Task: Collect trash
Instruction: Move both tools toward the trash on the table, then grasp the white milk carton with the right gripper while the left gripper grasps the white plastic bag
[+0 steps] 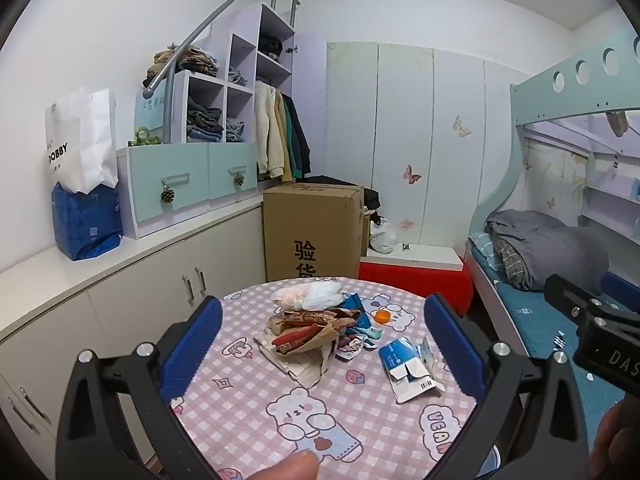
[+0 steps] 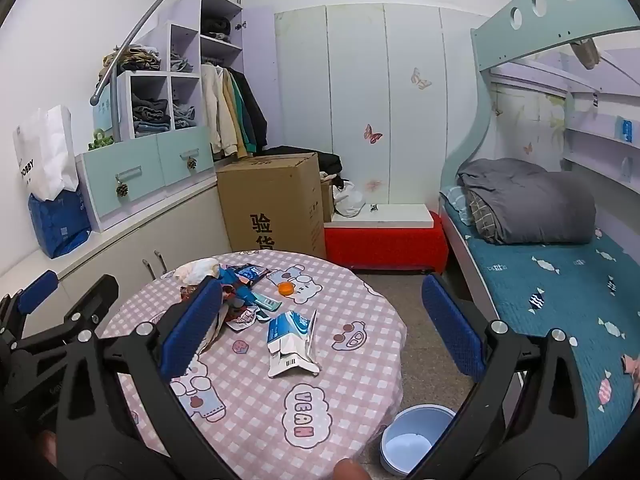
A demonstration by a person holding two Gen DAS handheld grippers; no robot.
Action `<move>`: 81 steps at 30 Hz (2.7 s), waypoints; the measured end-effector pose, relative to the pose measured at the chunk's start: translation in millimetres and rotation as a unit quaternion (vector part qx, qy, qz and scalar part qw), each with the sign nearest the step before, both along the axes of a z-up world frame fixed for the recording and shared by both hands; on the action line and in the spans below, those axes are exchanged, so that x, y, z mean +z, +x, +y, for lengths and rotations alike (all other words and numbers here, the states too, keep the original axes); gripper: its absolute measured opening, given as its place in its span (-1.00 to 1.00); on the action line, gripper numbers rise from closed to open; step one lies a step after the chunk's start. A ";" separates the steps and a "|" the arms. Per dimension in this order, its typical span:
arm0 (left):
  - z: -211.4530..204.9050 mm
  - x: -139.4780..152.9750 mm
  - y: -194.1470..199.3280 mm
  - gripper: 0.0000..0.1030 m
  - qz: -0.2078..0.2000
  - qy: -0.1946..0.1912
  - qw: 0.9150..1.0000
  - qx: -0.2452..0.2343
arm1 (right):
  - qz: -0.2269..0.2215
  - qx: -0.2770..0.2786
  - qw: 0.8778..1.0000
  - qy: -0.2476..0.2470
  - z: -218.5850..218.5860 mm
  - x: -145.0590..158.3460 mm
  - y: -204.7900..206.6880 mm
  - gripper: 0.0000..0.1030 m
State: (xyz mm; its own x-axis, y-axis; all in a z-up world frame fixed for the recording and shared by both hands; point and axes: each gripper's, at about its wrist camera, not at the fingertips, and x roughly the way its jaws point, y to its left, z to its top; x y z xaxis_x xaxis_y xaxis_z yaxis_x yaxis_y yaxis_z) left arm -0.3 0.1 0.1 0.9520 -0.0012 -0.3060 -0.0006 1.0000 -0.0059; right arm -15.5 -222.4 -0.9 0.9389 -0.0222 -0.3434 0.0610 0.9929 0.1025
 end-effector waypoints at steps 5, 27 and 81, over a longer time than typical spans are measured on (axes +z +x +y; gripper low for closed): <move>-0.8 -0.6 1.8 0.92 0.002 0.003 1.000 -0.002 | -0.007 0.001 1.000 0.000 1.2 0.0 2.4 0.90; 15.5 -16.2 18.3 0.92 0.012 0.001 1.000 0.007 | 0.017 0.004 1.000 -0.005 6.1 -12.1 27.6 0.90; 56.4 -71.4 151.6 0.92 0.097 0.002 0.995 0.010 | 0.229 0.104 0.968 0.012 11.9 -165.9 181.0 0.20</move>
